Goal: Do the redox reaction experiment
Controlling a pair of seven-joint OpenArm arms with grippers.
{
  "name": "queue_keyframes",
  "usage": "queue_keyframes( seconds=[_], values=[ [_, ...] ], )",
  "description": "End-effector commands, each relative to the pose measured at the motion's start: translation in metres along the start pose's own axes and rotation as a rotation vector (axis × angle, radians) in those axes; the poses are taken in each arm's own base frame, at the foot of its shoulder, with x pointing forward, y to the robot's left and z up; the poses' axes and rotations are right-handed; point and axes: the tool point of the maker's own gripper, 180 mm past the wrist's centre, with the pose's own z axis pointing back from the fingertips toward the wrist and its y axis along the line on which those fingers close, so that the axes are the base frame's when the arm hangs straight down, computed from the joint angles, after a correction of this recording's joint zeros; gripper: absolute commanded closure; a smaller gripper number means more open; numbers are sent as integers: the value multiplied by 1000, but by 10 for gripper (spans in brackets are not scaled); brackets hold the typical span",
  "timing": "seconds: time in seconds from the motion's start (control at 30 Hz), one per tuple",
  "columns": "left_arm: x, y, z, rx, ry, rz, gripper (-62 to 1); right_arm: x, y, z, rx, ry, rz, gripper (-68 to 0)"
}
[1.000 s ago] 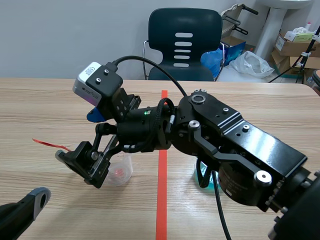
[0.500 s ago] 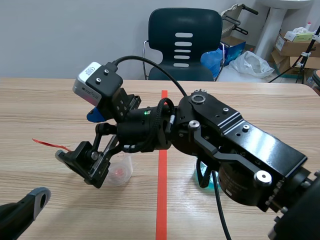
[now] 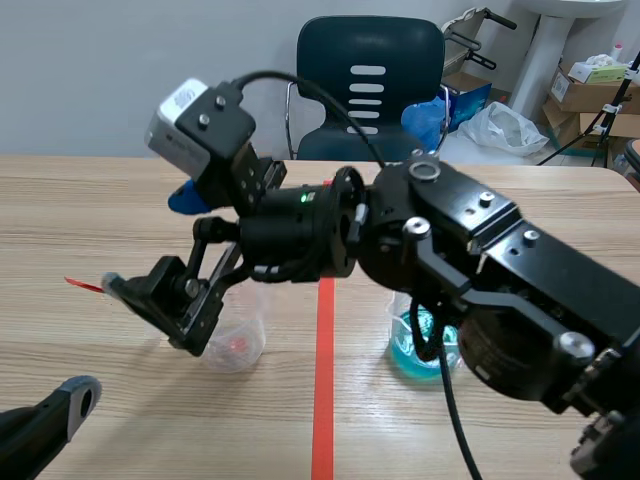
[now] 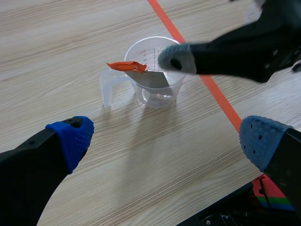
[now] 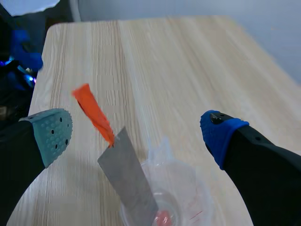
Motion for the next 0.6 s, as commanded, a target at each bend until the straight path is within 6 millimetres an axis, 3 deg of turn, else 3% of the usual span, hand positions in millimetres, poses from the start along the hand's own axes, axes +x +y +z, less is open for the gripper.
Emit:
queue_keyframes(
  seconds=[0.0,0.27,0.57],
  values=[
    [5,-1,0,-2,-23,9,-623,25,-10,10,-23,-62,39,-556],
    [3,10,1,45,-9,-28,-623,56,-40,61,-123,-113,85,-556],
    [15,41,14,166,-32,-54,-623,56,-87,140,-305,-92,51,-556]
  ],
)
